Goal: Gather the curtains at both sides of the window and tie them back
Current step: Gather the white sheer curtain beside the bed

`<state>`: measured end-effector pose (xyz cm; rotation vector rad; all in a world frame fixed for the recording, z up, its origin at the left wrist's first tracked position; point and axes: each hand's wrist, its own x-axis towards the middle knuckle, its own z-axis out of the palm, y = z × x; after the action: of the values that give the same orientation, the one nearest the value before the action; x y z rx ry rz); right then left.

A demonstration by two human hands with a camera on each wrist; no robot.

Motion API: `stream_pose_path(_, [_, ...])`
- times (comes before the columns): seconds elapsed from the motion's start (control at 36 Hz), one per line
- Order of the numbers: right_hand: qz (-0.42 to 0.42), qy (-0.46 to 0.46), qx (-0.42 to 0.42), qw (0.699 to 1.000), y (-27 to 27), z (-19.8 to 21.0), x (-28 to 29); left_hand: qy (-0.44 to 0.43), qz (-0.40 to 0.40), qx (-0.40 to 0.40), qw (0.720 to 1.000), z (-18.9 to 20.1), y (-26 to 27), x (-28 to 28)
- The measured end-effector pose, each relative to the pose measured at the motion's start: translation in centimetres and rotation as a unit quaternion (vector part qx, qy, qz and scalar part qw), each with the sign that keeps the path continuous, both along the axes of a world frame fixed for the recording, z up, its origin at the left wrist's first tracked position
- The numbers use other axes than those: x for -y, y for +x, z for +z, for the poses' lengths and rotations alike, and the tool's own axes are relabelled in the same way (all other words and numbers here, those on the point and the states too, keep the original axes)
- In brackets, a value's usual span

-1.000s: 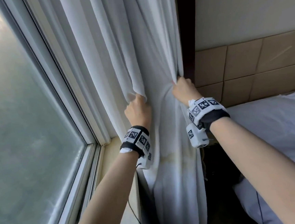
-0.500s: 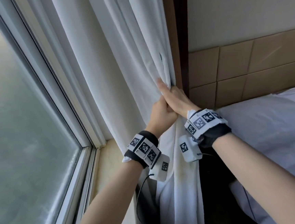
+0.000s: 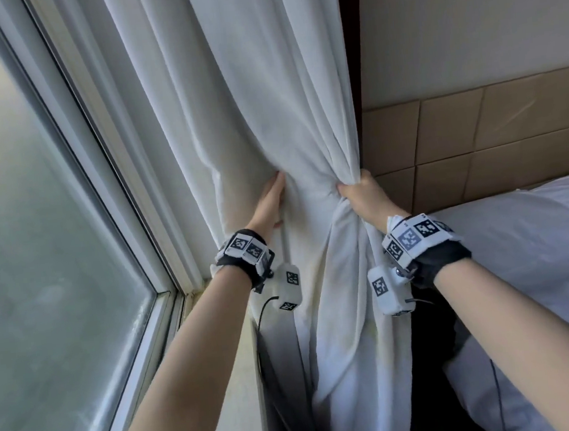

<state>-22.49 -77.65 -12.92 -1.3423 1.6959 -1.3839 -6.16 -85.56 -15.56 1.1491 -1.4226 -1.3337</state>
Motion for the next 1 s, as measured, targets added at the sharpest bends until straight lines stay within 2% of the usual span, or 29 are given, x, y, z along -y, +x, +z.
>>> stream_pose_path(0.08, [0.008, -0.009, 0.056, 0.998, -0.1, -0.1, 0.2, 0.031, -0.078, -0.058, 0.995, 1.0, -2.7, -1.1])
stream_pose_path(0.17, [0.016, -0.002, 0.046, 0.999, -0.3, 0.0, 0.5, 0.051, -0.09, -0.143, 0.984, 1.8, -4.6, -2.5])
stream_pose_path(0.33, [0.018, 0.022, -0.007, 1.0, -1.3, 0.0, 1.7, 0.05, -0.082, -0.099, 0.99, 1.6, -5.6, -3.5])
stream_pose_path(0.44, [-0.014, 0.001, 0.014, 1.0, -1.5, 0.3, 1.9, -0.04, 0.009, -0.117, 0.992, 0.6, -4.8, -2.1])
stream_pose_path(0.53, [-0.025, -0.005, 0.039, 0.999, -1.3, 0.5, 1.7, -0.069, 0.091, -0.116, 0.987, 0.0, -4.0, -1.3])
stream_pose_path(0.61, [-0.03, -0.004, 0.007, 1.0, -1.3, 0.6, 1.5, -0.097, 0.14, -0.112, 0.979, -0.6, -2.7, -0.4])
stream_pose_path(0.69, [-0.027, 0.009, -0.045, 0.999, -1.0, 0.6, 1.3, -0.138, 0.203, -0.045, 0.968, -0.9, -1.6, -0.3])
stream_pose_path(0.81, [-0.004, 0.018, -0.143, 0.989, -0.6, 0.1, 1.8, -0.226, 0.292, 0.05, 0.928, -1.3, -1.2, -1.5])
stream_pose_path(0.92, [-0.01, 0.015, -0.151, 0.988, -0.1, 0.1, 2.1, -0.304, 0.299, 0.038, 0.904, -2.4, -2.0, -4.6])
stream_pose_path(1.0, [-0.02, 0.012, -0.126, 0.992, -0.3, 0.3, 1.8, -0.359, 0.237, 0.05, 0.902, -2.9, -2.8, -7.4])
